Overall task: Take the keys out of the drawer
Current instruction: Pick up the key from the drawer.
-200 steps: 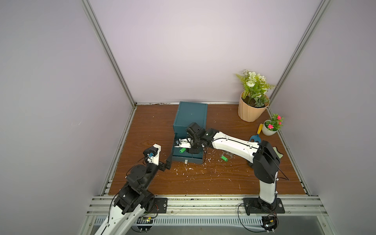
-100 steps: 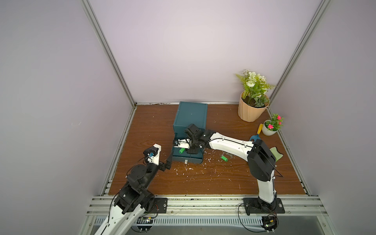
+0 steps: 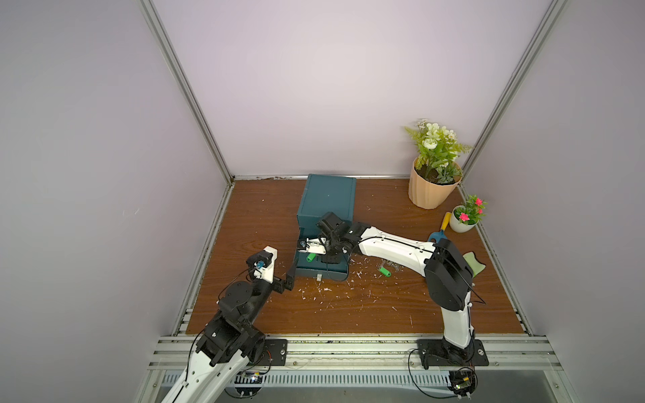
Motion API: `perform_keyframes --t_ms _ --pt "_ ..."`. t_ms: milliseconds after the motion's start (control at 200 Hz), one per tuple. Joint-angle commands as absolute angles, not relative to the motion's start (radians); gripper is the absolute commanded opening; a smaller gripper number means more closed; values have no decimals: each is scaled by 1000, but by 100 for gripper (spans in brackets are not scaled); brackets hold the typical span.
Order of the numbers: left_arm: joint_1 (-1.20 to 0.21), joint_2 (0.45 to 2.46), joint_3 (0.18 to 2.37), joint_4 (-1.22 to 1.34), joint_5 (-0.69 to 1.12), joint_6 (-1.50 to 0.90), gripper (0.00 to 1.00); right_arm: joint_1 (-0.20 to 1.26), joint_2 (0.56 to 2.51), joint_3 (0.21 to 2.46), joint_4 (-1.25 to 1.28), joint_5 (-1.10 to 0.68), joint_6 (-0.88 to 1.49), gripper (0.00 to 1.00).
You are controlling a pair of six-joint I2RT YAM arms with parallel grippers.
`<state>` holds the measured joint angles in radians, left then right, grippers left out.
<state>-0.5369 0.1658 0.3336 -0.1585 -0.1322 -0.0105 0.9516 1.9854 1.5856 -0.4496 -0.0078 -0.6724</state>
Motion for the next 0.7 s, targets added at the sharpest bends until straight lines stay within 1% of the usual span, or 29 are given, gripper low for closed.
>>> perform_keyframes --t_ms 0,315,465,605,696 --pt "-531 172 336 -145 -124 -7 97 946 1908 1623 -453 -20 -661 0" --pt "-530 229 357 -120 -27 10 97 951 1737 1569 -405 -22 -644 0" --pt "-531 324 393 -88 91 39 98 952 1629 1520 -400 6 -592 0" --pt "-531 425 427 -54 210 56 100 951 1504 1449 -434 59 -497 0" --pt "-531 474 444 -45 294 70 98 950 1420 1383 -475 96 -416 0"
